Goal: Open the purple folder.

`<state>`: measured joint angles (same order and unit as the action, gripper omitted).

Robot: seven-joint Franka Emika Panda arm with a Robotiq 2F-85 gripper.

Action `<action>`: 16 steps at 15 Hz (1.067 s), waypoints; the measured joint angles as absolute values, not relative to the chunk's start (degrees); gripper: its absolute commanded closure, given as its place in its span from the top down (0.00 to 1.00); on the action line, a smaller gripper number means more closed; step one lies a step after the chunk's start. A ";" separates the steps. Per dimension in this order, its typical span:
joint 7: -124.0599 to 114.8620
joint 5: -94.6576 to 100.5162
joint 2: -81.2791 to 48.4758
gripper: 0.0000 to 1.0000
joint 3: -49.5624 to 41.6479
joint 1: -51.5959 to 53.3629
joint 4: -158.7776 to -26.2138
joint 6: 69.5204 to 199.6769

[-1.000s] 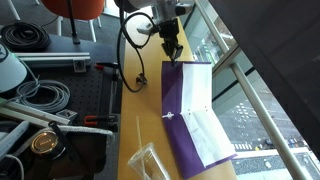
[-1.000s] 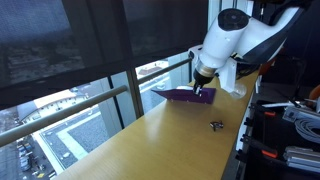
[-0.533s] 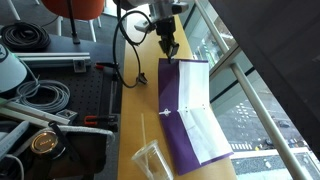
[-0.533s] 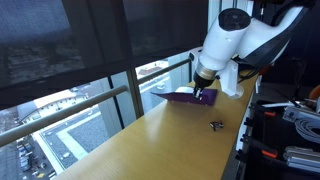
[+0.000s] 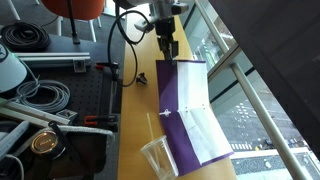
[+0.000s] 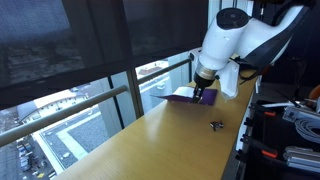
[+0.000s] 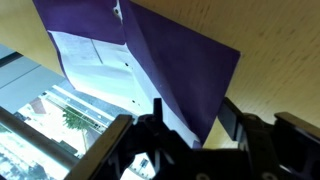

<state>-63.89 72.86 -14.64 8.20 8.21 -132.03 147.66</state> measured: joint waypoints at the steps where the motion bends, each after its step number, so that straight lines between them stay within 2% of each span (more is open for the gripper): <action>1: -63.89 72.61 -14.64 1.00 8.20 8.21 -132.03 147.68; 7: -62.32 66.89 -13.13 1.00 7.73 7.11 -131.65 149.98; 13: -40.64 38.57 -12.29 1.00 8.45 -3.59 -129.63 150.50; 16: -26.81 25.79 -12.05 1.00 5.44 -4.51 -126.40 145.50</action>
